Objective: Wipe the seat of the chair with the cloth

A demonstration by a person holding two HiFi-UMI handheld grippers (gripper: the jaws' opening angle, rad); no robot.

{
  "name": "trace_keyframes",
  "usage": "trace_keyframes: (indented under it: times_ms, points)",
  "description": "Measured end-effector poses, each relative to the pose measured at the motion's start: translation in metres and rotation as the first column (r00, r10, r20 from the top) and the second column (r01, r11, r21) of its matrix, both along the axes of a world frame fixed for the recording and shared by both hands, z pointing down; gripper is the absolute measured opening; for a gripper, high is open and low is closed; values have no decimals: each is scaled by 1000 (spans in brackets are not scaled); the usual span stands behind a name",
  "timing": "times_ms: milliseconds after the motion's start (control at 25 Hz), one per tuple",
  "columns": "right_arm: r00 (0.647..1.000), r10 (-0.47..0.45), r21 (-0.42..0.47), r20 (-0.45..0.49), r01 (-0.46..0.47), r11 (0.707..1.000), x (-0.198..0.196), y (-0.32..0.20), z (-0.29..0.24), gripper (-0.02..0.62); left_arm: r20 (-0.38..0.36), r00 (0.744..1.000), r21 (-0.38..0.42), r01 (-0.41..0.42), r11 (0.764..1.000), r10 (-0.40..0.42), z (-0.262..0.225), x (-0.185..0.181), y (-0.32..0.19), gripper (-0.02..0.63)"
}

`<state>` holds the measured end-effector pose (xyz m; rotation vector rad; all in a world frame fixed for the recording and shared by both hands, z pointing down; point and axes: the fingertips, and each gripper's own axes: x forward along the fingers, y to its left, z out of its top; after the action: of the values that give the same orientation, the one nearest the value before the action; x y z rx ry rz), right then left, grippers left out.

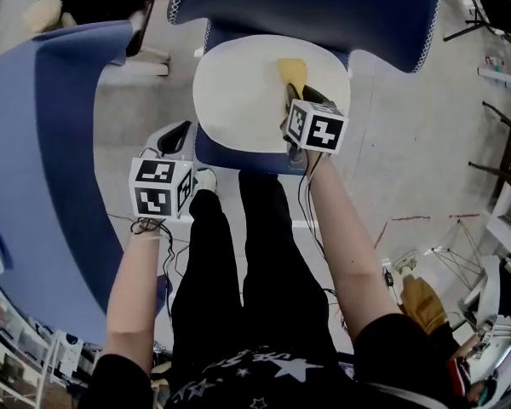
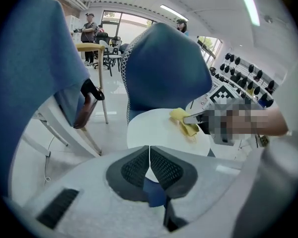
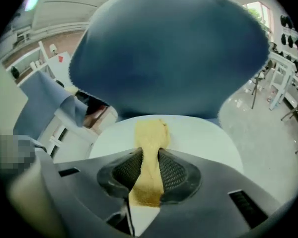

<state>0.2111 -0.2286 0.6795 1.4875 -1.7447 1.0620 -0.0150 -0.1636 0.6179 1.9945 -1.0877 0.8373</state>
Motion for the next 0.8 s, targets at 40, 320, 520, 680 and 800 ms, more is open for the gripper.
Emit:
trace_keyframes:
  times_ms: [40,320,520,680,800]
  points:
    - [999,-43,-3,22,44,999,-26,4,0,98,0,1000,0,5,1000,-5,0,-6,3,21]
    - [955,-263,-1,139,266,964,-180,26,1,100,1,998,-23,63,998,-63,5,-55,32,21]
    - [935,-335,-31,115,341,940,-213,29,22,100,16,997,-53,82,995,-81,13,-69,47,21]
    - [942,-317,-26,111,322,947,-191,22,29,100,21,997,-73,76,994,-74,19,-64,49,21]
    - [956,-276,-32,97,280,960,-159,21,33,100,24,998,-84,55,995,-54,24,-48,47,21]
